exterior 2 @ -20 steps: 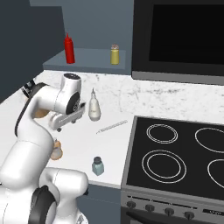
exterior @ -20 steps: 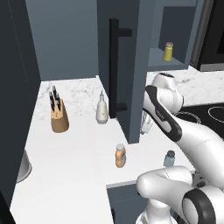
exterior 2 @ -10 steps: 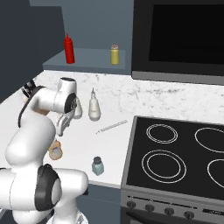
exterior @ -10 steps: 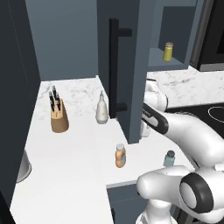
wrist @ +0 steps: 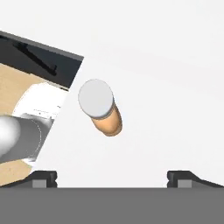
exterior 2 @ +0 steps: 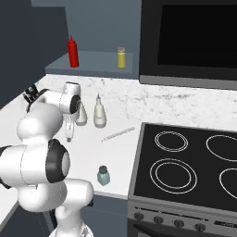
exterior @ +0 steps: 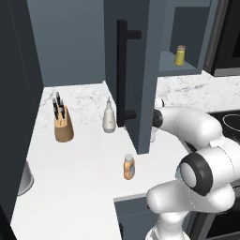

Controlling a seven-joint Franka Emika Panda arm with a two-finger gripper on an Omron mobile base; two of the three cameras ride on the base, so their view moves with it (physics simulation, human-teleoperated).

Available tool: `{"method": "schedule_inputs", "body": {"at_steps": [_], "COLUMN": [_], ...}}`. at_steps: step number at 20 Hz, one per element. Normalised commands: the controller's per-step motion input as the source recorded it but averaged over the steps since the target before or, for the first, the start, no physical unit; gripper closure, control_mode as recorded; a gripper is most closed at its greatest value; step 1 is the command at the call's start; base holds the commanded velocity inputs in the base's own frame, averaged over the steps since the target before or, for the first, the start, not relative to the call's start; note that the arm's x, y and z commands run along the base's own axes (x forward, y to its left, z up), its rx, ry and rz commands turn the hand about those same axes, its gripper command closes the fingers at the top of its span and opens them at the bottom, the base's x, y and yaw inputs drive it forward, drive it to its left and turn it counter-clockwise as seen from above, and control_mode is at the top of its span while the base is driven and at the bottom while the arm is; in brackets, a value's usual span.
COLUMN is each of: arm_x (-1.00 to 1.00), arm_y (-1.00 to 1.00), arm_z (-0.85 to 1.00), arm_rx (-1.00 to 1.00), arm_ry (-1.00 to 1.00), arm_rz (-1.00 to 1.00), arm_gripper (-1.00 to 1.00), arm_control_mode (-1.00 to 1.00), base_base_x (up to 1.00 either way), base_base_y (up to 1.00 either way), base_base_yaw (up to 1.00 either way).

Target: Put the shaker and condiment bottle from the counter next to their counterparts in the cabinet.

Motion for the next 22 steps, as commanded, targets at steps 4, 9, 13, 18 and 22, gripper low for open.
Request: {"method": "schedule_inputs", "body": {"at_steps": [4, 9, 13, 18, 22], "arm_x": [0.29, 0.28, 0.16, 0.00, 0.00], "arm_y": [0.00, 0.00, 0.00, 0.00, 0.04], "arm_z": [-0.34, -0.31, -0.20, -0.14, -0.03], "arm_rx": [0.13, 0.21, 0.13, 0.06, 0.03], "arm_ry": [0.10, 0.10, 0.11, 0.12, 0.21], "arm_rz": [0.29, 0.15, 0.05, 0.05, 0.00], "arm_gripper": [-1.00, -1.00, -1.00, -1.00, -1.00], "arm_control_mode": [-1.00, -1.00, -1.00, -1.00, -1.00], "base_base_x": [0.00, 0.00, 0.00, 0.00, 0.00], "base_base_y": [0.00, 0.00, 0.00, 0.00, 0.00], "base_base_yaw": [0.00, 0.00, 0.00, 0.00, 0.00]}}
